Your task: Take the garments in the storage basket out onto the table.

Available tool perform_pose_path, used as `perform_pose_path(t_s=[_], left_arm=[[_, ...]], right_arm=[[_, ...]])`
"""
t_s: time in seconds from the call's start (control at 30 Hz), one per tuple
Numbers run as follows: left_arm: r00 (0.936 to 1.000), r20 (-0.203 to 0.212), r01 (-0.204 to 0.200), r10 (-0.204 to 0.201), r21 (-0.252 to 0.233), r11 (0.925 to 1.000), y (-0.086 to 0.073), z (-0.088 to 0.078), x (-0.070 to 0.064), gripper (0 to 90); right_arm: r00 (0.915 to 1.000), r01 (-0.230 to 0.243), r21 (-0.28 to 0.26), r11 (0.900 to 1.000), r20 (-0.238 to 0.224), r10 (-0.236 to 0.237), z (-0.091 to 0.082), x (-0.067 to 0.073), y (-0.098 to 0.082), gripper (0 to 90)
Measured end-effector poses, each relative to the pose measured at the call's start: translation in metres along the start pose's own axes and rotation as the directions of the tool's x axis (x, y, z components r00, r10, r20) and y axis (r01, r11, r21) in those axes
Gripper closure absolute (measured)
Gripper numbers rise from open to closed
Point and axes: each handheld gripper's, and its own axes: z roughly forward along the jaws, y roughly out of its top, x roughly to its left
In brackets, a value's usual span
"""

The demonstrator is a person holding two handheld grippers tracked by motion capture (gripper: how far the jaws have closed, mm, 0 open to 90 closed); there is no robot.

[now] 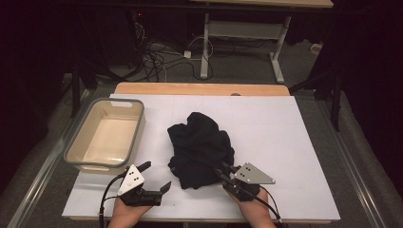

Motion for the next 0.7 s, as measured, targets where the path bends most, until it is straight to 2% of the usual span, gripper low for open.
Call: perform_pose_path(t_s=[0.03,0.1,0.17,0.23,0.27,0.33,0.4,0.47,0.5,0.57,0.63,0.7], left_arm=[[1.0,-0.009,0.004,-0.004,-0.008,1.0,0.0,-0.001,0.0,1.2],[0.9999,-0.005,0.011,-0.011,-0.02,0.9997,0.0,-0.002,0.0,1.2],[0.9999,0.011,0.005,-0.005,0.003,1.0,0.002,0.001,0.001,1.1],[0.9995,0.03,0.0,0.001,-0.023,0.9997,0.003,0.003,0.0,0.9],[0.9993,0.037,0.003,-0.002,-0.032,0.9995,0.005,0.004,-0.001,0.9],[0.9988,0.047,0.019,-0.017,-0.041,0.999,0.007,0.007,-0.003,0.9],[0.9964,0.08,0.035,-0.03,-0.058,0.9977,0.008,0.01,-0.004,0.9],[0.9966,0.083,0.005,0.001,-0.071,0.9975,0.01,0.012,-0.005,1.0],[0.9965,0.083,0.009,-0.003,-0.072,0.9974,0.011,0.014,-0.005,1.1],[0.9944,0.102,0.029,-0.025,-0.04,0.9988,0.012,0.018,-0.003,1.1],[0.9946,0.099,0.03,-0.03,0.003,0.9995,0.012,0.024,-0.004,1.2],[0.9943,0.101,0.034,-0.033,-0.009,0.9994,0.013,0.025,-0.004,1.1]], right_arm=[[0.9999,0.011,0.003,1.0,0.013,-0.011,-0.002,-0.002,-0.003,74.5],[0.9994,-0.034,0.006,0.999,0.007,0.034,-0.006,-0.009,-0.007,74.4],[0.9989,-0.041,0.01,0.999,0.023,0.041,-0.012,-0.014,-0.009,74.4],[0.9974,-0.046,0.02,0.999,0.056,0.045,-0.022,-0.021,-0.012,74.3],[0.9974,-0.046,0.02,0.999,0.056,0.045,-0.022,-0.021,-0.012,74.3],[0.9937,-0.087,0.024,0.996,0.073,0.085,-0.03,-0.027,-0.015,74.3],[0.9922,-0.101,0.025,0.995,0.076,0.099,-0.032,-0.029,-0.016,74.2],[0.9909,-0.107,0.031,0.994,0.085,0.104,-0.034,-0.032,-0.019,74.2],[0.9915,-0.099,0.037,0.994,0.089,0.096,-0.035,-0.033,-0.021,74.2],[0.9913,-0.097,0.052,0.994,0.094,0.092,-0.038,-0.036,-0.024,73.7],[0.9886,-0.116,0.051,0.992,0.102,0.11,-0.046,-0.036,-0.029,72.4],[0.9881,-0.119,0.054,0.991,0.104,0.113,-0.047,-0.036,-0.03,69.8]])
